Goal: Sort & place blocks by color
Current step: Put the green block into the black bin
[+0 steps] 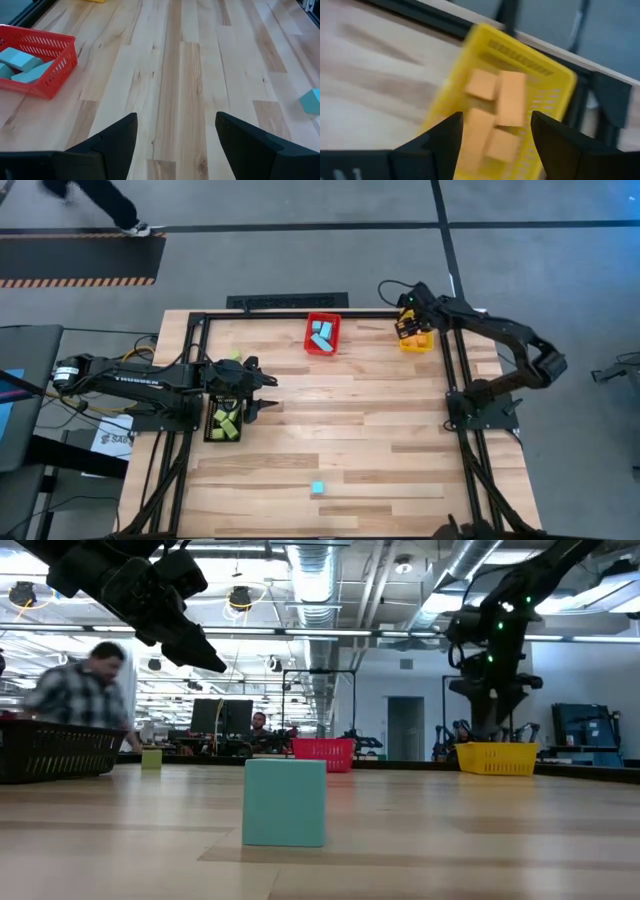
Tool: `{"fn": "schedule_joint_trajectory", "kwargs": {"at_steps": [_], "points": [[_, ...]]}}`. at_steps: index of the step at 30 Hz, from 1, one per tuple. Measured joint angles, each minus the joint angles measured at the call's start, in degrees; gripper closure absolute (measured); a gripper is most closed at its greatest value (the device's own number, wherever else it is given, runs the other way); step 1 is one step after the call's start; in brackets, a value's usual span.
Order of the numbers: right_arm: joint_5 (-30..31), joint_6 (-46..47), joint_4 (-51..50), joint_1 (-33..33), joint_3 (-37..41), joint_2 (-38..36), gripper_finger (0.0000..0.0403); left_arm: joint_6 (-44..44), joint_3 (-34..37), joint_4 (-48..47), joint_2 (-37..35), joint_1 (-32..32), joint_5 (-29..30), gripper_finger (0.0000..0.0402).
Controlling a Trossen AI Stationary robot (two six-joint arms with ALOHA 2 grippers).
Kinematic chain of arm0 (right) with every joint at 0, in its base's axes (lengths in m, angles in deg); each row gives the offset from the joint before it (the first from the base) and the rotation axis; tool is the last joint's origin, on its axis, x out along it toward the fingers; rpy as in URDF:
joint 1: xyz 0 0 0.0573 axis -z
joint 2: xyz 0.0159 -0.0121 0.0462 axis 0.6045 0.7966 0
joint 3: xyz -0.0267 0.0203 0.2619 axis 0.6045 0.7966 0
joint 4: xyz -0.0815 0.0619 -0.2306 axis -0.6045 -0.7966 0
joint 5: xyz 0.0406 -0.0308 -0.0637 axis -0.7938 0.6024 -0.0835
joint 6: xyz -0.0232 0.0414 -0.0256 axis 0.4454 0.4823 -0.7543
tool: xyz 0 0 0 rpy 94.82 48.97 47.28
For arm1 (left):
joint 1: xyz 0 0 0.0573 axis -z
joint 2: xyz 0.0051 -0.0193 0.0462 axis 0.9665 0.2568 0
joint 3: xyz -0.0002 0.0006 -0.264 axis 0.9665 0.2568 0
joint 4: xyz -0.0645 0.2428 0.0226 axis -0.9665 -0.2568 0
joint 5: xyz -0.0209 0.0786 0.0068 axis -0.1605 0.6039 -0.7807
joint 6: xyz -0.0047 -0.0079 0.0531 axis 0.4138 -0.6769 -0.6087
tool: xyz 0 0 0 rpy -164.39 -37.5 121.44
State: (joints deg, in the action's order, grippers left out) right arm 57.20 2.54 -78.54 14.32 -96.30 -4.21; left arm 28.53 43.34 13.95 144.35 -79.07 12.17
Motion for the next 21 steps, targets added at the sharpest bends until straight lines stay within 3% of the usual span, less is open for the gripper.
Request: {"fn": "schedule_joint_trajectory", "kwargs": {"at_steps": [5,10,12,14,17,21], "points": [[-6.8,1.8,0.1,-6.7,-1.5,-3.4,0.0148,0.0,0.0,-1.6,0.0,0.0,0.0,0.0144],[-10.8,2.7,1.1,-17.8,-1.5,-5.4,0.0148,2.2,0.0,-3.4,0.0,0.0,0.9,0.0144],[-11.2,4.1,1.2,-22.8,-1.5,-5.4,0.0148,5.2,0.0,-4.6,0.0,0.0,6.0,0.0144],[-11.4,5.8,1.7,-27.9,-1.5,-5.1,0.0148,10.4,-0.3,-8.5,0.0,-1.1,14.8,0.0144],[-12.0,7.4,3.0,-34.6,-1.5,-4.4,0.0148,15.6,-3.9,-18.6,0.2,-7.0,20.6,0.0144],[-12.1,8.7,5.7,-40.9,-1.5,-4.1,0.0148,9.9,-8.6,-26.8,3.0,-19.3,15.9,0.0144]]}}
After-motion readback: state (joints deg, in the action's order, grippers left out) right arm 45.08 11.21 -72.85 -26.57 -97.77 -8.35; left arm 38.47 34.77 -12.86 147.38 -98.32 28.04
